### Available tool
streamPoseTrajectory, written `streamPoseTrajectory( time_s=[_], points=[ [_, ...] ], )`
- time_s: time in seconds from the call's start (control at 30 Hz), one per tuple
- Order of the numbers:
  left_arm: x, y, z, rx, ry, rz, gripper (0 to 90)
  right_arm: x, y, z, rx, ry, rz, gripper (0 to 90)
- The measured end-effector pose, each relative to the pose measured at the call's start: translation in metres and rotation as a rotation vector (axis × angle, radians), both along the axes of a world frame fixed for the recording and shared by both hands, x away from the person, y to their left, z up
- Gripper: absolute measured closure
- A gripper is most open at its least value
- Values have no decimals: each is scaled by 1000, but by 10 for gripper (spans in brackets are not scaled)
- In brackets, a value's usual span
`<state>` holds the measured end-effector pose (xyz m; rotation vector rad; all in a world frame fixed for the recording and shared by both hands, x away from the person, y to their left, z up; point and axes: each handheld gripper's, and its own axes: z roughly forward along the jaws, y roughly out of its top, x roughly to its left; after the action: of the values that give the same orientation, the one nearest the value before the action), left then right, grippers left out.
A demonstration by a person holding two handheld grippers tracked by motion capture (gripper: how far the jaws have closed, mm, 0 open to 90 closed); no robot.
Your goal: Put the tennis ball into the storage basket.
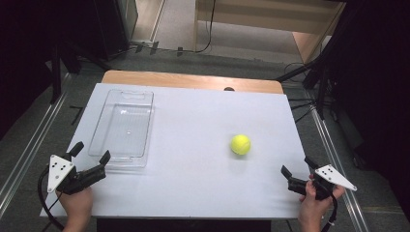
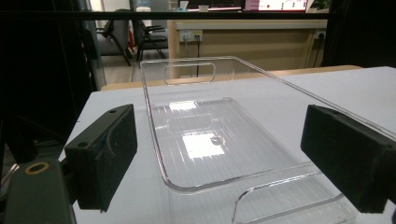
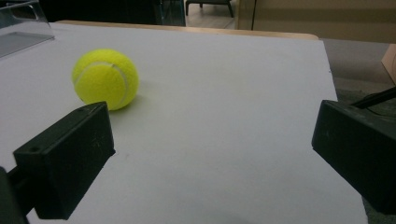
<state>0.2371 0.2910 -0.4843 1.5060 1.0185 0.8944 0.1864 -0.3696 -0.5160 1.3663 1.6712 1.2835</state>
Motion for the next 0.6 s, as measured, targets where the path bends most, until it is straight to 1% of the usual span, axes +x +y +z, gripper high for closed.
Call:
streamPoseTrajectory(
  time_s=[0.03,0.17,0.27,0.3,0.33,0.37,0.4,0.53,0.57,0.6],
  points=[
    [0,0,0,0,-1,0,113,0,-1,0,-5,-6,0,0],
    [-1,-1,0,10,0,-2,113,-1,0,2,14,-3,4,0],
    [-2,-1,0,10,-2,-9,113,0,3,5,28,5,35,0],
    [-2,-1,0,10,-2,-9,113,0,3,5,28,5,35,0],
    [-2,0,0,10,-3,-9,113,3,5,9,4,12,60,0],
    [-2,0,0,10,-3,-9,113,3,5,9,4,12,60,0],
    [-2,0,0,9,-3,-10,113,6,7,13,-17,16,70,0],
    [-3,-1,-1,19,-2,-7,113,11,9,20,-45,26,83,0],
    [-3,-2,-1,19,-4,-8,113,11,9,20,-45,26,83,0],
    [-3,-2,-1,23,-2,-9,113,15,9,21,-46,48,93,0]
  ],
)
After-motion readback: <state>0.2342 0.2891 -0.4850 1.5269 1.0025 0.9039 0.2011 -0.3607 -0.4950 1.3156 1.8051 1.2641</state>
